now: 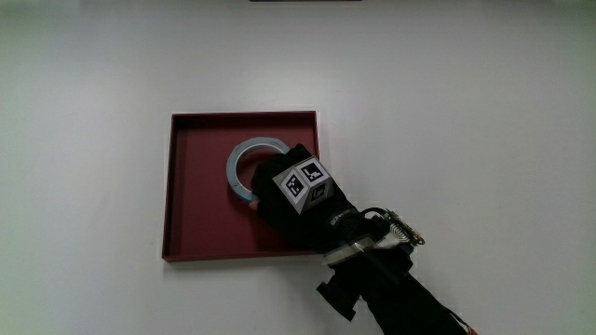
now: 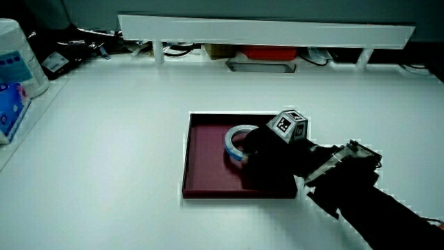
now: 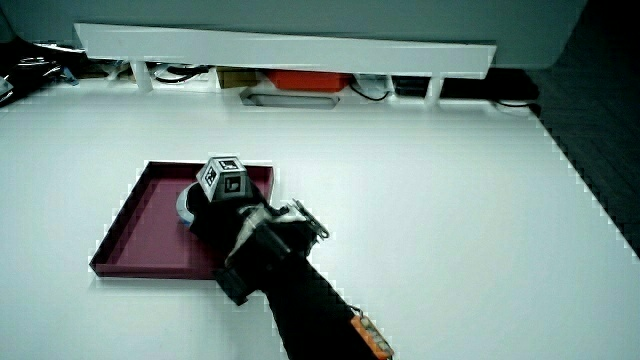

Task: Pick blue tape

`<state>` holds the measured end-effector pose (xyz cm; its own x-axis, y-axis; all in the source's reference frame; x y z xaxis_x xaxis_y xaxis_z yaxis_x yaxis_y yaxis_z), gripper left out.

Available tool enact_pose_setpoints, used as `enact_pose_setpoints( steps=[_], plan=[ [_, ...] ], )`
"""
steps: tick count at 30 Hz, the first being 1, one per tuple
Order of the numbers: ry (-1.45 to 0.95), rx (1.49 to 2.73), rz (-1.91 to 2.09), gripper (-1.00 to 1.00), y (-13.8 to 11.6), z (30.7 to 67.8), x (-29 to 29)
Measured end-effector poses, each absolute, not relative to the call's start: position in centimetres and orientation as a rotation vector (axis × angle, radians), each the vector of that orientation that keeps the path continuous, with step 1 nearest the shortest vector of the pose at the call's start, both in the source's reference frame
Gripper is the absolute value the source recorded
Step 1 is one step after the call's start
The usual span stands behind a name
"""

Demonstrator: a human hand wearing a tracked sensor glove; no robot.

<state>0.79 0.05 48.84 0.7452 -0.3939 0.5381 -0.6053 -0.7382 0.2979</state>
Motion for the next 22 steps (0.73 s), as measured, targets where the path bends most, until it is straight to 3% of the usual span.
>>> enact_pose_setpoints(
  steps=[8,22],
  plan=[
    [-0.823,2.523,0.677,1.00,0.5,44.5,1.5],
    [-0.874,2.599,0.615,1.00,3.5,39.5,6.1]
  ],
)
